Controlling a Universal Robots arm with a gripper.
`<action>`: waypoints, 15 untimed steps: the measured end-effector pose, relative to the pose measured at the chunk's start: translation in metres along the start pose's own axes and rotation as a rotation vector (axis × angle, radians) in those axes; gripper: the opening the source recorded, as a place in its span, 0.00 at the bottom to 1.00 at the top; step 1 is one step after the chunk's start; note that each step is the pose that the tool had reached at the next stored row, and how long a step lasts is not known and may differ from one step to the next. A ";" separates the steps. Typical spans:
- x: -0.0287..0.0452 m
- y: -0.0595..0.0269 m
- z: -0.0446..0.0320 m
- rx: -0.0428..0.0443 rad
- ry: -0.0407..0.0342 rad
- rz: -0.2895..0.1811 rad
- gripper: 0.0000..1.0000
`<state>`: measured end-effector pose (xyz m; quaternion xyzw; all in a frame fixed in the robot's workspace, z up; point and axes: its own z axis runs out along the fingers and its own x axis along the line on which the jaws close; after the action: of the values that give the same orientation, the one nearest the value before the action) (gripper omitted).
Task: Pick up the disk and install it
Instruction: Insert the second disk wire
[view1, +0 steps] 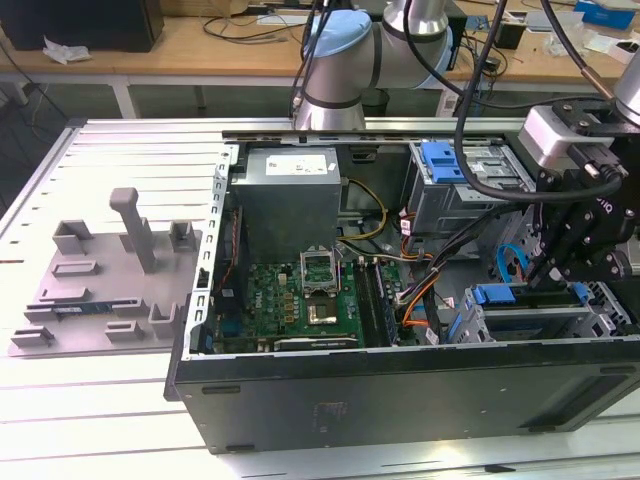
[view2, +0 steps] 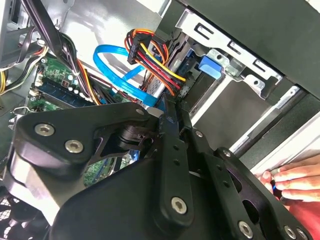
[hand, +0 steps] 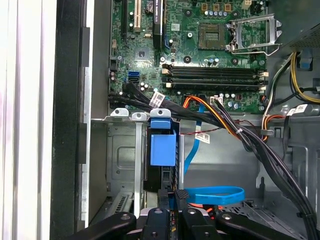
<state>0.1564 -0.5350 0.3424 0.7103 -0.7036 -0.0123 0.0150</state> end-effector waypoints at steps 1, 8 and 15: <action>0.0000 0.0000 0.0002 0.0000 0.0000 0.000 0.16; 0.0000 -0.0001 0.0022 0.0000 0.0002 0.000 0.16; 0.0000 -0.0002 0.0037 0.0000 0.0001 0.000 0.16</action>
<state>0.1564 -0.5350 0.3388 0.7103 -0.7036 -0.0122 0.0150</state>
